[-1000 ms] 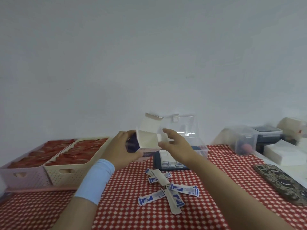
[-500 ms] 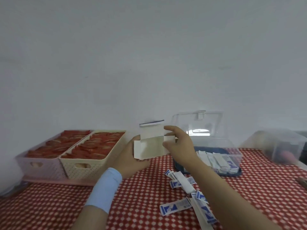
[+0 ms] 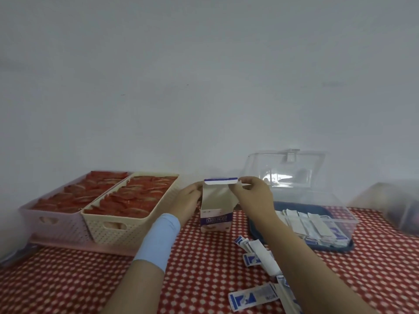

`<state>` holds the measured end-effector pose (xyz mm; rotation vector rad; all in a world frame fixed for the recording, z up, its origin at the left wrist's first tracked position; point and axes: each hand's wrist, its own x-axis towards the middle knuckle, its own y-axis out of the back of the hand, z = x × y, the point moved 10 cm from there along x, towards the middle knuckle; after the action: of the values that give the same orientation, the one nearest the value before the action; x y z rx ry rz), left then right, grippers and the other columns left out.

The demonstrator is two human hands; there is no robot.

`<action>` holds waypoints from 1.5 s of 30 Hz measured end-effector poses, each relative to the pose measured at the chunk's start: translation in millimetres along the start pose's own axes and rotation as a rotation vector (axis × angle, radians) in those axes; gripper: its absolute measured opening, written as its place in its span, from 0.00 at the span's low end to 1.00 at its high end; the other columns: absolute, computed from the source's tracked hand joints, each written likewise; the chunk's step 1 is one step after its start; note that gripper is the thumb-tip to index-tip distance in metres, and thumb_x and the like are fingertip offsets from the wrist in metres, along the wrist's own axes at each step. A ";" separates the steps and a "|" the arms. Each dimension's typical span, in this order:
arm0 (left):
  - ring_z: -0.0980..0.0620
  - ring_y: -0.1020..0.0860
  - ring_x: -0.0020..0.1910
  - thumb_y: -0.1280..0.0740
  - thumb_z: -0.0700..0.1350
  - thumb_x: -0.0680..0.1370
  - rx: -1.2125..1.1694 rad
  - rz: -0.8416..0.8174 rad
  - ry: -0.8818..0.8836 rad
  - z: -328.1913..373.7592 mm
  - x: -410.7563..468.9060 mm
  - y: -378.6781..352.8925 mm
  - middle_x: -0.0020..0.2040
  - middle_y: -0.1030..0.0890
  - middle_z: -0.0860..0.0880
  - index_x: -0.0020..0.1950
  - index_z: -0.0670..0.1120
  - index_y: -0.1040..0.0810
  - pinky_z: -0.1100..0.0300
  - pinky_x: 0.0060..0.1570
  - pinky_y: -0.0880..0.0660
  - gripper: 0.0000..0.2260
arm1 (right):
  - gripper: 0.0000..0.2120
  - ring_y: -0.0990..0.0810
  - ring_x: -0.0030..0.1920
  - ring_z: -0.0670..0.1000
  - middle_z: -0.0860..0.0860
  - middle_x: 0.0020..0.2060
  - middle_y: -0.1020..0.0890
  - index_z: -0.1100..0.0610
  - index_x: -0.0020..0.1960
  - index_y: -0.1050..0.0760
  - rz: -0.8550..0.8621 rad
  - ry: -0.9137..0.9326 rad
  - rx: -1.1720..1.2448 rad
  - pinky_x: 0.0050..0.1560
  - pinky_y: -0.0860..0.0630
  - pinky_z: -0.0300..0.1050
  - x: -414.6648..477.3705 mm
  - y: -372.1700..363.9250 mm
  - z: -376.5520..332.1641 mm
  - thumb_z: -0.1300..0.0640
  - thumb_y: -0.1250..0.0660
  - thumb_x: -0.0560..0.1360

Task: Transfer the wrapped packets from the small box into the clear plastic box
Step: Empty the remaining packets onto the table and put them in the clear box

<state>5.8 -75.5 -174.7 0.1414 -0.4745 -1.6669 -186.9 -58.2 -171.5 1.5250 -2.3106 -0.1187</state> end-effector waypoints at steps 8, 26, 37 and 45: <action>0.58 0.21 0.56 0.35 0.44 0.81 0.092 -0.099 -0.018 -5.0 13.6 -6.0 0.55 0.17 0.56 0.58 0.48 0.19 0.70 0.50 0.30 0.09 | 0.16 0.18 0.48 0.50 0.47 0.47 0.17 0.53 0.56 0.23 0.012 -0.017 -0.120 0.52 0.19 0.51 14.4 1.2 -8.6 0.43 0.32 0.76; 0.54 0.18 0.53 0.37 0.37 0.80 -0.076 -0.048 -0.073 3.4 9.2 1.5 0.54 0.16 0.50 0.55 0.44 0.16 0.68 0.48 0.21 0.10 | 0.16 0.20 0.53 0.49 0.48 0.56 0.18 0.49 0.61 0.19 -0.316 0.178 -0.552 0.48 0.18 0.44 10.5 -2.7 -18.0 0.64 0.34 0.77; 0.62 0.24 0.61 0.20 0.49 0.68 0.347 -0.115 -0.167 3.4 11.2 0.3 0.65 0.22 0.63 0.55 0.57 0.16 0.58 0.64 0.28 0.16 | 0.18 0.24 0.57 0.51 0.47 0.60 0.24 0.50 0.63 0.19 -0.485 0.300 -0.640 0.39 0.26 0.36 -3.9 -18.9 -26.3 0.62 0.37 0.77; 0.56 0.27 0.66 0.35 0.49 0.75 0.548 -0.196 -0.151 13.6 11.9 -8.9 0.68 0.24 0.58 0.56 0.58 0.16 0.52 0.70 0.31 0.13 | 0.09 0.25 0.54 0.49 0.37 0.43 0.24 0.42 0.51 0.18 -0.546 0.381 -0.666 0.63 0.28 0.61 -17.9 -31.4 -34.8 0.48 0.33 0.73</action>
<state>-9.2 -83.2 -163.7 0.4782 -1.0548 -1.7073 -141.3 -50.4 -152.2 1.5786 -1.3211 -0.6098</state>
